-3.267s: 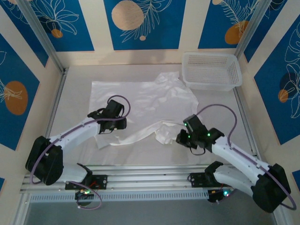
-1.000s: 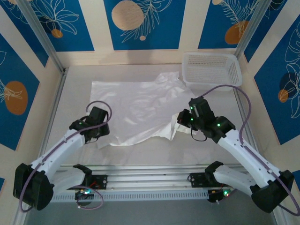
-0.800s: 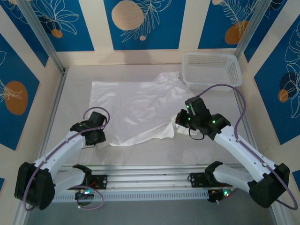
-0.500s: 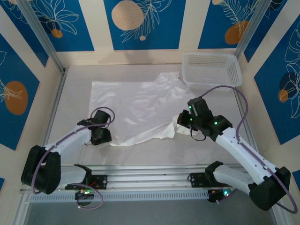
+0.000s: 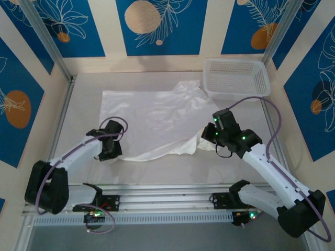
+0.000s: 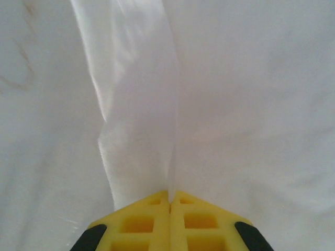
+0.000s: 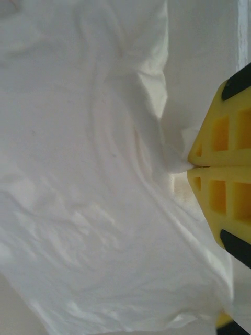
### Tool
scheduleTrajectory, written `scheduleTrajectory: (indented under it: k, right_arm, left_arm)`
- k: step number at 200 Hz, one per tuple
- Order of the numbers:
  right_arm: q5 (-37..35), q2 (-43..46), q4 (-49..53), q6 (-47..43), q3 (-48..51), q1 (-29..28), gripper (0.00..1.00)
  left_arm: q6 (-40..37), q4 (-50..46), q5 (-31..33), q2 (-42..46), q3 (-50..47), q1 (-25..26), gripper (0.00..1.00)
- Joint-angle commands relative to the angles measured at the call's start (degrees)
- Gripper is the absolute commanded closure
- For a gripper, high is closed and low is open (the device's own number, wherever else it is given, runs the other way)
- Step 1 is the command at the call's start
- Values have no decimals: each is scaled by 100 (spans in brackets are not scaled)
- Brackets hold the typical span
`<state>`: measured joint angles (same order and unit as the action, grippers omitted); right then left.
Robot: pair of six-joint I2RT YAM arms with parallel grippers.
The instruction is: Fold the inside-out t-shirt
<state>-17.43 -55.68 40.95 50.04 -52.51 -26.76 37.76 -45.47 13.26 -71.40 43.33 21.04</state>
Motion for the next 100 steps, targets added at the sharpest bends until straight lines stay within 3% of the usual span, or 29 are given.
scheduleTrajectory:
  k: [1,28,56,67,81,100]
  right_arm:
    - [-580,38,151,-354,-669,575,100]
    - [-319,-276,56,-979,-999,1744,100]
    - [223,-533,-37,-1304,-998,2577,100]
    - [512,-566,-69,-1377,-996,2713,100]
    - [788,-601,-111,-1376,-974,2715,100]
    - [1099,-673,-135,-1322,-954,2608,100]
  left_arm:
    - [-494,-203,947,298,716,-92,100]
    - [-1438,199,1623,-148,1410,-398,100]
    - [-2037,629,1840,-993,1994,-808,100]
    - [-2191,941,1594,-1229,2088,-952,100]
    - [-2363,1494,781,-1453,2156,-1124,99]
    - [-2492,2356,-192,-1758,2165,-1212,89]
